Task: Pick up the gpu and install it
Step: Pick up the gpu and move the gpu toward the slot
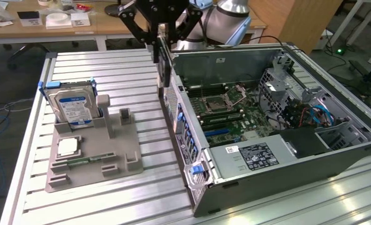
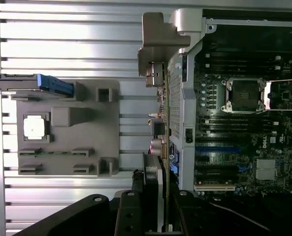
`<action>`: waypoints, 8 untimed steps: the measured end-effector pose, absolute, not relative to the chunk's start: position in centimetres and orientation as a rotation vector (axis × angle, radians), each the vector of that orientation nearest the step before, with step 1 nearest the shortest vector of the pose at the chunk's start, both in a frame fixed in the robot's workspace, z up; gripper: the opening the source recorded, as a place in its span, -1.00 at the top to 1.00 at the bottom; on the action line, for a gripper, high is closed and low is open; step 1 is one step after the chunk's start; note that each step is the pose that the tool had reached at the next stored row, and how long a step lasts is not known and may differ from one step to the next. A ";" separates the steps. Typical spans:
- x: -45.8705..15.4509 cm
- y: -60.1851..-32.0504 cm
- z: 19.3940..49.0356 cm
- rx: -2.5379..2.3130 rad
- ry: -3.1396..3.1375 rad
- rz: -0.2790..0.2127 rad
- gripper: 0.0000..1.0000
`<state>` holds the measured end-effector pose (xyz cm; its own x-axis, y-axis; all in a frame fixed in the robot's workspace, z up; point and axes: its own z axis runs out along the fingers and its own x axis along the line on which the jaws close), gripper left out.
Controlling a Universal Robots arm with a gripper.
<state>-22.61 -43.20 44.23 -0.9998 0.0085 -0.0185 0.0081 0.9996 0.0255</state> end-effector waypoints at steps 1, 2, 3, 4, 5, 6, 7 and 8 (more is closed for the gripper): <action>-22.3 -43.2 44.2 0.013 3.123 0.040 0.44; -22.0 -43.2 44.2 0.013 3.123 0.040 0.44; -21.8 -43.2 44.2 0.013 3.123 0.040 0.44; -21.5 -43.2 44.2 0.013 3.123 0.040 0.44; -21.2 -43.2 44.2 0.013 3.123 0.040 0.44; -21.0 -43.2 44.2 0.013 3.123 0.040 0.44; -20.7 -43.2 44.2 0.013 3.123 0.040 0.44; -20.5 -43.2 44.2 0.013 3.123 0.040 0.44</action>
